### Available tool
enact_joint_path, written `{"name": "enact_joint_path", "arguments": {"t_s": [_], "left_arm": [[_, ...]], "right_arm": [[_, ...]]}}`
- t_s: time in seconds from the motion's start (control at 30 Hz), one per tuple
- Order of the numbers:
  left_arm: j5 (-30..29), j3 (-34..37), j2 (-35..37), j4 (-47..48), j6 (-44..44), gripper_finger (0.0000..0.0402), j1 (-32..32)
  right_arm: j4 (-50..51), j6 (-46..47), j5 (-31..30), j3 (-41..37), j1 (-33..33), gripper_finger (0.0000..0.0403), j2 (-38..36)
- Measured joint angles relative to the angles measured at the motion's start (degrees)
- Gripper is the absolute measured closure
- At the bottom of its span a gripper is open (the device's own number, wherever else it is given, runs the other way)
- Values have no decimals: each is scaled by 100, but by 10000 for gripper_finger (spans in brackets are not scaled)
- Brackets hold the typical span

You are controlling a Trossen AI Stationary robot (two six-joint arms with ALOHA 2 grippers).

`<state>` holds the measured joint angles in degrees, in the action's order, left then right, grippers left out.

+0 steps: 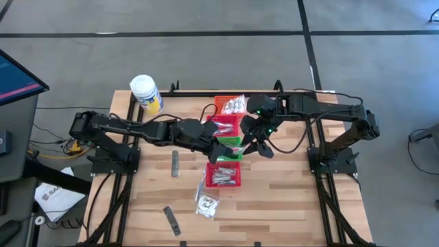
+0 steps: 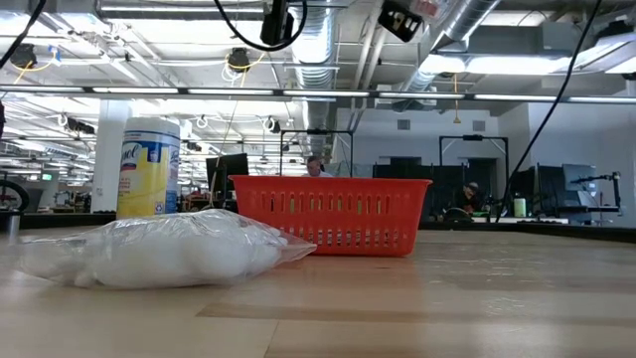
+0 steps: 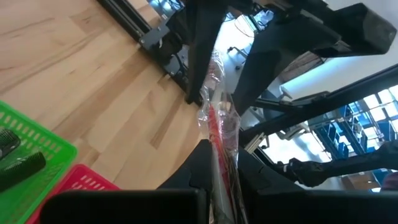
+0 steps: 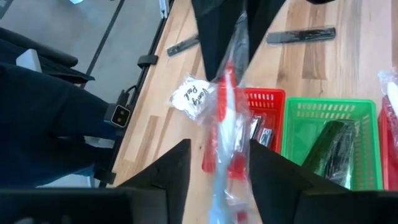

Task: Pick & Place Travel size toiletries
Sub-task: Put the orange toothbrush into the top red basket

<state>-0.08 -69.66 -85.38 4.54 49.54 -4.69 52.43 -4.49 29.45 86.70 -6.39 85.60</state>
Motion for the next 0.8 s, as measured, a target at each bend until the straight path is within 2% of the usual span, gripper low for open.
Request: {"name": "enact_joint_path", "arguments": {"t_s": [0.3, 0.5, 0.7, 0.8], "left_arm": [[-2, -1, 0, -66, -66, 389, 1], [-14, -1, 0, -100, -70, 373, 1], [-69, 1, 61, -175, -104, 332, 32], [-310, 4, 191, -200, -219, 316, 29]], "right_arm": [[91, -63, 0, 0, 0, 323, 0], [138, -61, 0, 2, 0, 388, 0], [237, -117, -316, 2, 0, 389, 0], [265, -200, -472, 4, 0, 395, -9]]}}
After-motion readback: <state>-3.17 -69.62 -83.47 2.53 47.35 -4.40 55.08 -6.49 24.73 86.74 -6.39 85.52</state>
